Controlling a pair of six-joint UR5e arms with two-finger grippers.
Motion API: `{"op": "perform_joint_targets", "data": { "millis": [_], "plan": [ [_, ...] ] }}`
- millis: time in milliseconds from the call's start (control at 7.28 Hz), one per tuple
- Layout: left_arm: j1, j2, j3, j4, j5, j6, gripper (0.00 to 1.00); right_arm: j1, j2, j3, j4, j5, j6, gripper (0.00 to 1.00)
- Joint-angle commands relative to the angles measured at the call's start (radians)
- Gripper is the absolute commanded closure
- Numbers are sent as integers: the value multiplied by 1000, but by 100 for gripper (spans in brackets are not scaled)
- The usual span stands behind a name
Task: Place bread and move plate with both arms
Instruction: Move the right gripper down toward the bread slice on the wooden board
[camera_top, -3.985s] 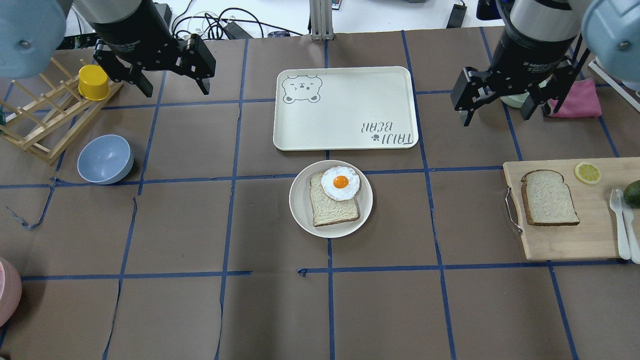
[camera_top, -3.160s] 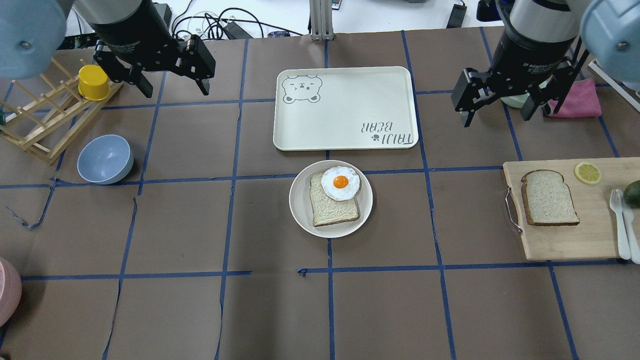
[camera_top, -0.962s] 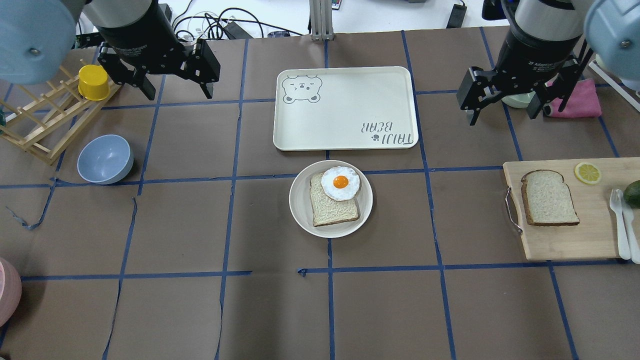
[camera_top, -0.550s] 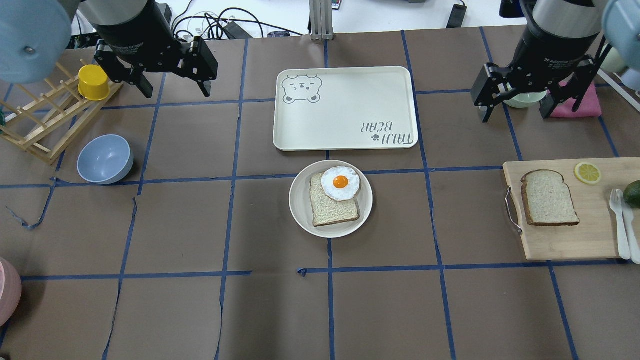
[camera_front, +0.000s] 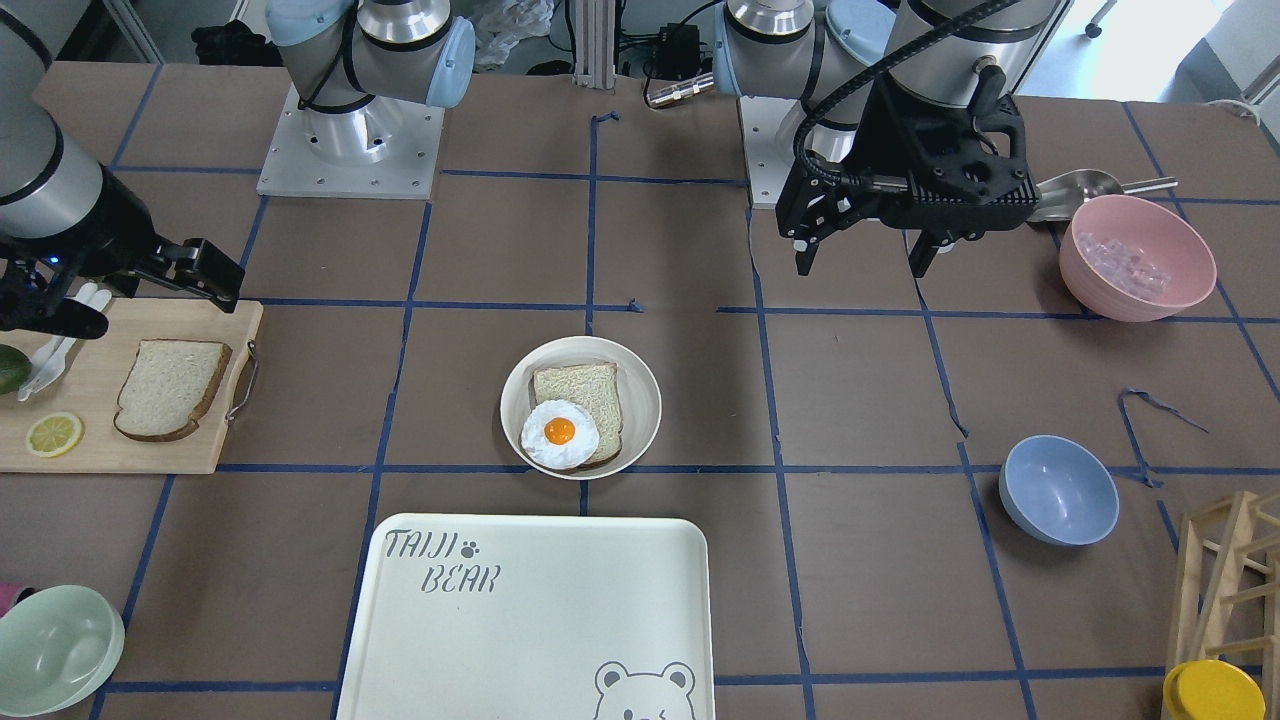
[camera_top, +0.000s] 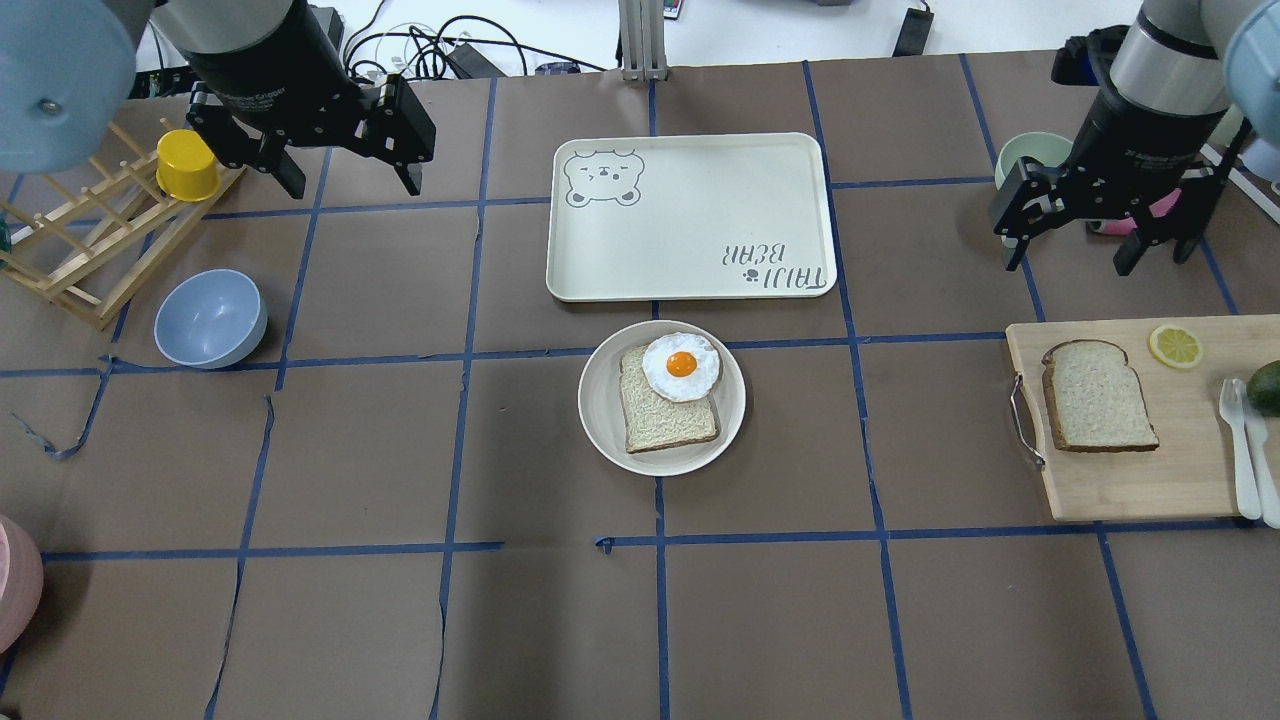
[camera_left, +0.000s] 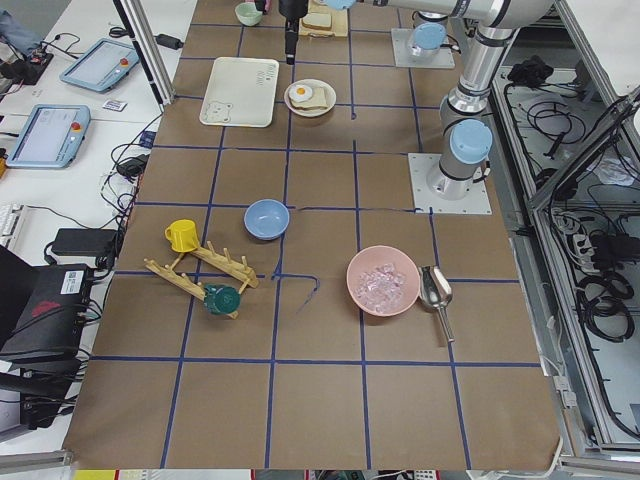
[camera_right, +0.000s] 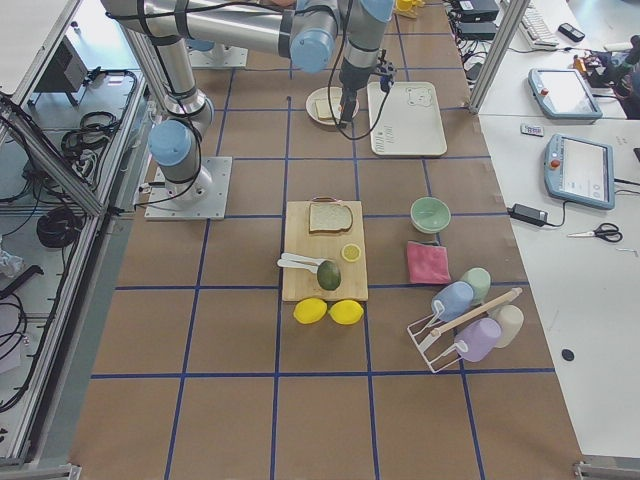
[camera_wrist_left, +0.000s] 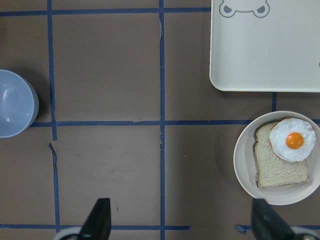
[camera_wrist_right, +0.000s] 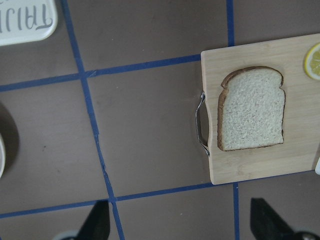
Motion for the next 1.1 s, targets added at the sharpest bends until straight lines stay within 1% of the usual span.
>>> {"op": "perform_joint_targets", "data": {
  "millis": [0, 137, 275, 412, 550, 824, 962],
  "plan": [
    [2, 0, -3, 0, -2, 0, 0, -103, 15, 163, -220, -3, -54, 0],
    [7, 2, -3, 0, -2, 0, 0, -137, 39, 237, -322, -12, -61, 0],
    [10, 2, -3, 0, -2, 1, 0, -172, 76, 274, -382, -8, -58, 13],
    [7, 2, -3, 0, -2, 2, 0, -177, 122, 273, -387, -11, -52, 27],
    [5, 2, -3, 0, -2, 2, 0, -177, 143, 274, -424, -14, -53, 34],
    [5, 2, -5, 0, -2, 2, 0, -177, 179, 273, -432, -14, -50, 36],
    [2, 3, -5, 0, -2, 0, 0, -177, 212, 271, -476, -14, -29, 36]
  ]
}}
